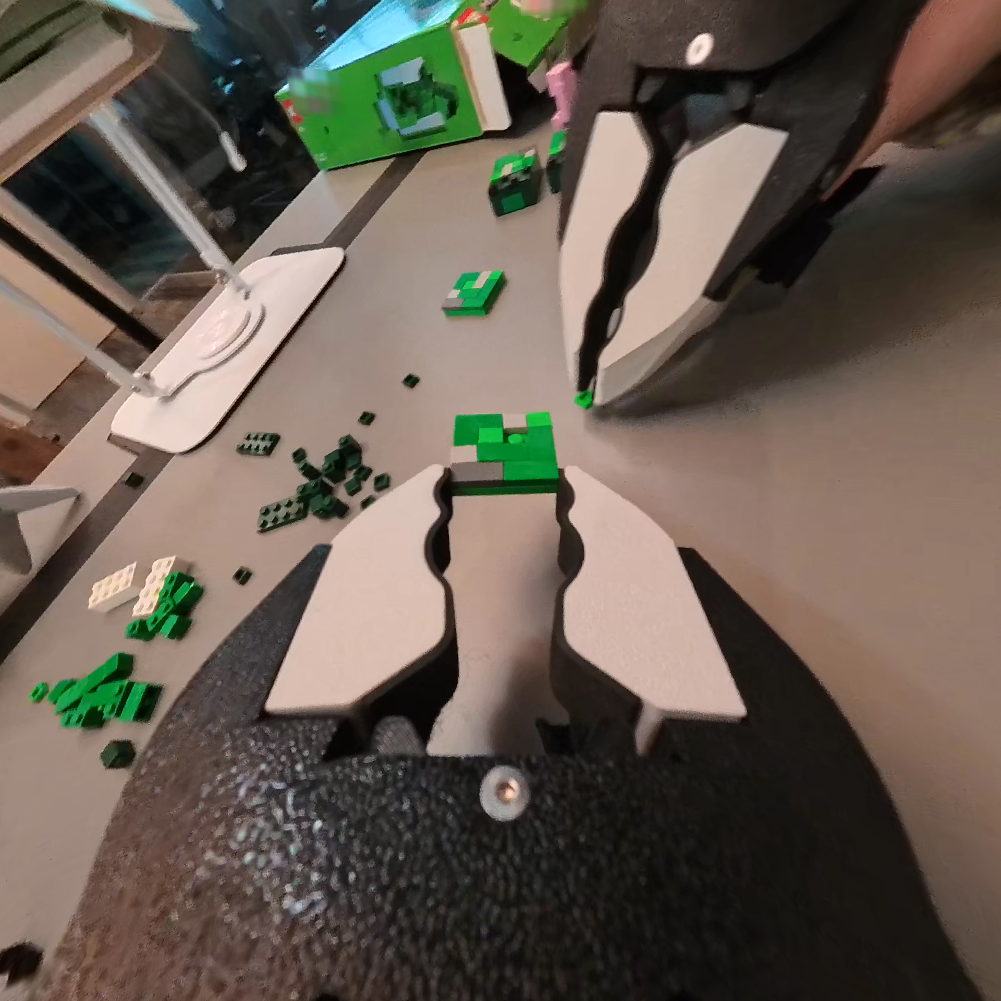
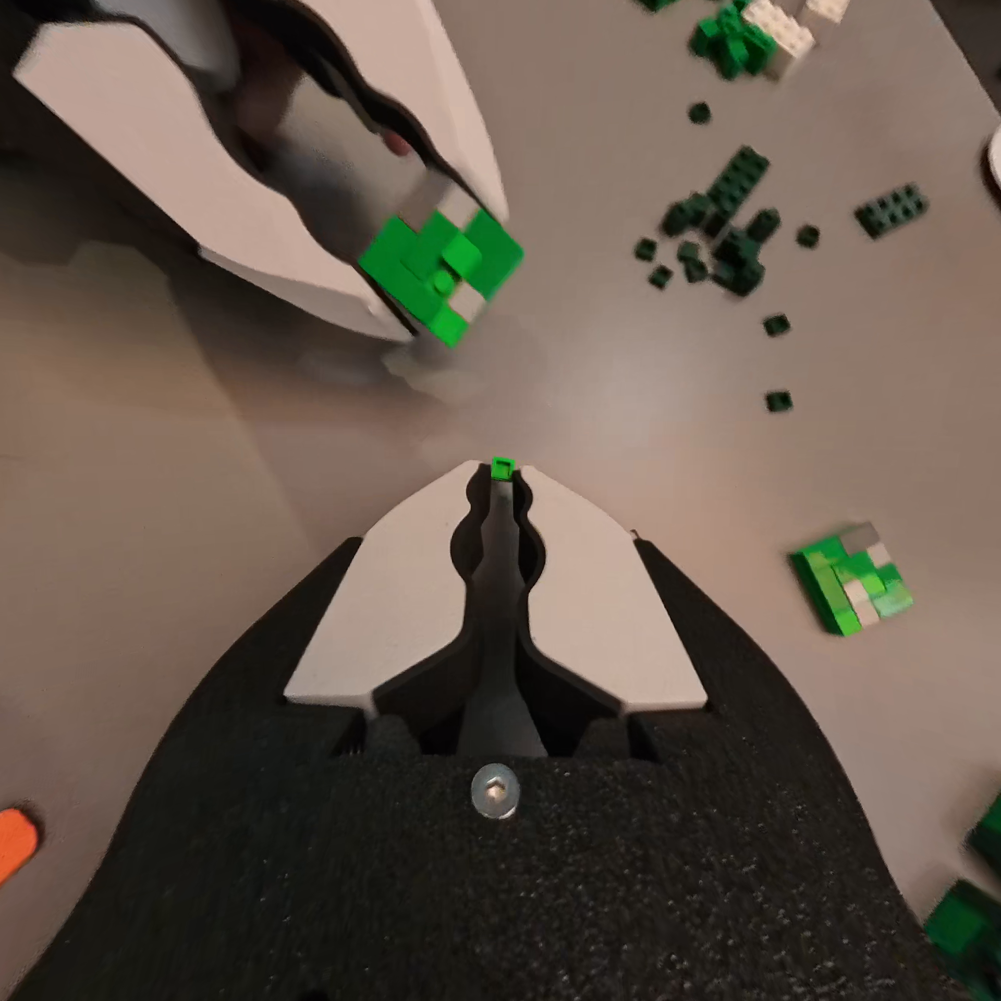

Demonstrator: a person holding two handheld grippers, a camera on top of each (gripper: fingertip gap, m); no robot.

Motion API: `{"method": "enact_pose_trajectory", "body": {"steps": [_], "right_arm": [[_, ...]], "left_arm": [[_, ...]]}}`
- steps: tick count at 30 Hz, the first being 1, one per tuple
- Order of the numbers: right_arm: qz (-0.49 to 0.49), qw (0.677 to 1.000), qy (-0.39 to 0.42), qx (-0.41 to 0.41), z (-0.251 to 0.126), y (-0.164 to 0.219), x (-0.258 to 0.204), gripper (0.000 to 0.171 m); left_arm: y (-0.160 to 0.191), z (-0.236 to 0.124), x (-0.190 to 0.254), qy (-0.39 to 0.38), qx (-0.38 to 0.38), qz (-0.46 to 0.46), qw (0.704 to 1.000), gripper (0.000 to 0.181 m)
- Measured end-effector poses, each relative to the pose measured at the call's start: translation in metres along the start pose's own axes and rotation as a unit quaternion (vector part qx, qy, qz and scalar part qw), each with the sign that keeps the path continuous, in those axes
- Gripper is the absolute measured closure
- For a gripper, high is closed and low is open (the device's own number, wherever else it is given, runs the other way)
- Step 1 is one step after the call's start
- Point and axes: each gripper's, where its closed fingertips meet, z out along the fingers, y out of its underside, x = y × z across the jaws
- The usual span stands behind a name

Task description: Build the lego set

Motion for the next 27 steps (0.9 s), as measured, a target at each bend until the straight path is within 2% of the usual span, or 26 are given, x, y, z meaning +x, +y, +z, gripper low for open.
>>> {"method": "enact_pose_trajectory", "body": {"steps": [6, 20, 21, 23, 27], "right_arm": [[-0.065, 0.997, -0.038, 0.007, 0.001, -0.014, -0.026, 0.164], [-0.057, 0.997, -0.039, 0.023, -0.006, -0.021, -0.025, 0.164], [-0.055, 0.997, -0.039, 0.026, -0.007, -0.022, -0.025, 0.171], [-0.057, 0.997, -0.036, 0.031, -0.007, -0.023, -0.024, 0.171], [-0.066, 0.997, -0.025, 0.007, -0.009, -0.014, -0.016, 0.171]], "left_arm": [[-0.001, 0.007, 0.018, 0.026, -0.008, 0.028, 0.999, 0.145], [0.006, 0.010, 0.021, 0.030, -0.031, 0.042, 0.998, 0.145], [0.006, 0.010, 0.022, 0.032, -0.032, 0.044, 0.998, 0.145], [0.006, 0.011, 0.023, 0.034, -0.034, 0.049, 0.998, 0.145], [0.009, 0.010, 0.018, 0.018, -0.044, 0.051, 0.998, 0.145]]}}
